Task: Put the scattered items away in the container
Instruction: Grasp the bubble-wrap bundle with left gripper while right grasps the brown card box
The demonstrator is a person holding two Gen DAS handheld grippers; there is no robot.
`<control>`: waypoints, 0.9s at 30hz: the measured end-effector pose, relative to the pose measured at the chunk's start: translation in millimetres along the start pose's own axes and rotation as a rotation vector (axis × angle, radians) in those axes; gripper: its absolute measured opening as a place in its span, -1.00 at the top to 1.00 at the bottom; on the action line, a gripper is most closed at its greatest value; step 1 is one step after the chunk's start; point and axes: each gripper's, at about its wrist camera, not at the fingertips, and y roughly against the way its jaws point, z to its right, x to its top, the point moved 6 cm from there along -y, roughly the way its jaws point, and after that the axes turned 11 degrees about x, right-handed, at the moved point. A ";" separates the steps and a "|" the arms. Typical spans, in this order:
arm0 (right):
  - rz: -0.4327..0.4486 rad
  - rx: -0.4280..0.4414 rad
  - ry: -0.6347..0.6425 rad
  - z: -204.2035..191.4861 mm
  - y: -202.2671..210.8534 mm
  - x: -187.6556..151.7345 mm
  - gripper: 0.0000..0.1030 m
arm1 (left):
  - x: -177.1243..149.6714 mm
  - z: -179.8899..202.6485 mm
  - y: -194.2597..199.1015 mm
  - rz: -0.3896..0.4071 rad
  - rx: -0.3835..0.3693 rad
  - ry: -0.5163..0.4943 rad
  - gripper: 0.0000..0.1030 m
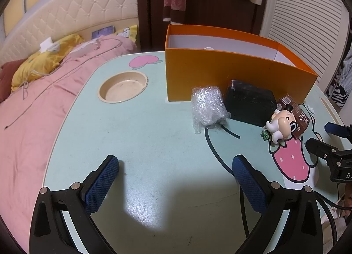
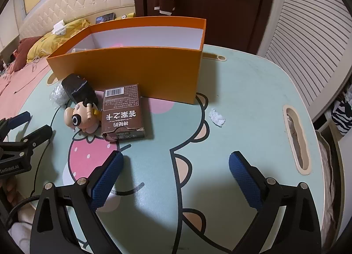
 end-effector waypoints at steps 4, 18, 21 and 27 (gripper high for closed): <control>0.000 0.001 -0.001 0.7 -0.1 0.6 -0.88 | 0.2 0.2 0.3 0.000 0.000 -0.001 -0.99; 0.061 0.157 -0.019 -10.3 13.6 14.7 -0.45 | 1.3 5.8 1.1 0.001 0.005 0.002 -0.99; 0.063 0.197 -0.003 -17.4 12.2 22.9 -0.44 | 1.2 6.5 1.5 0.001 0.005 0.002 -0.99; 0.031 0.182 0.068 -32.7 -7.7 30.6 -0.42 | 1.9 6.6 0.6 0.001 0.005 0.003 -0.99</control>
